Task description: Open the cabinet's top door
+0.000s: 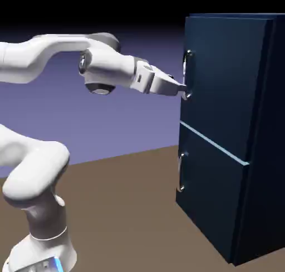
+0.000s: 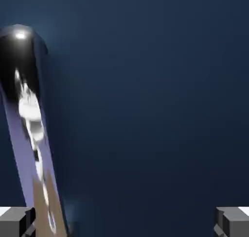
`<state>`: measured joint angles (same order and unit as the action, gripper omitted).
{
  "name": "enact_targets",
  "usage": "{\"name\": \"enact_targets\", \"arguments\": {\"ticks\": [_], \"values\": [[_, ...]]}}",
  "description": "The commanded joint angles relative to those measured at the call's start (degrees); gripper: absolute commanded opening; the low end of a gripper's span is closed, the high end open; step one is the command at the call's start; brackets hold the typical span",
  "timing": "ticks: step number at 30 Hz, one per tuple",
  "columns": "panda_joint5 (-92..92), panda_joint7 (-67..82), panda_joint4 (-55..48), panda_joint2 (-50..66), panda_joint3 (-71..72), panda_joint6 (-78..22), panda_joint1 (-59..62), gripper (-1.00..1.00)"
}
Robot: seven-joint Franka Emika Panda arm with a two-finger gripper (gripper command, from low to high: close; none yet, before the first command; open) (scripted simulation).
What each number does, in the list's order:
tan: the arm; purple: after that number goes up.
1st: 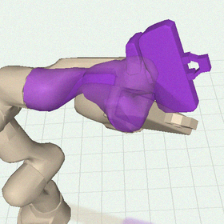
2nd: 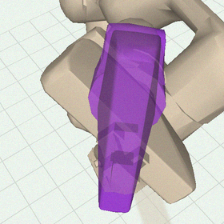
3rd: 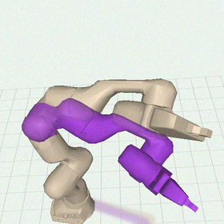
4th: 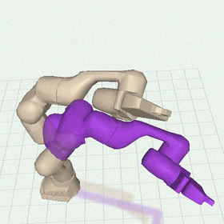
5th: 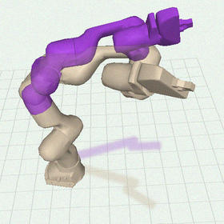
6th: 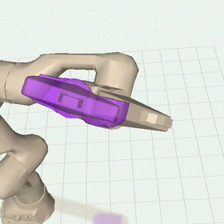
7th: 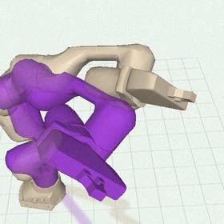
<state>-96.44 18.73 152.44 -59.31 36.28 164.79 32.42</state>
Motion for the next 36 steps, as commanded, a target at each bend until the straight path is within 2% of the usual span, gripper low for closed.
{"name": "enact_targets", "arguments": {"ticks": [1,15,23,24,36], "values": [[-2.5,1.6,-0.2,-0.7,0.9,-0.2,0.9,0.0],[-37.4,23.7,-3.3,-10.3,14.1,-3.6,12.8,0.0],[-43.0,26.6,-10.0,-7.1,19.4,-7.3,23.6,0.0],[-43.0,26.6,-10.0,-7.1,19.4,-7.3,23.6,-1.0],[-26.4,28.6,7.8,-12.3,-3.3,-27.5,6.6,-1.0]]}}
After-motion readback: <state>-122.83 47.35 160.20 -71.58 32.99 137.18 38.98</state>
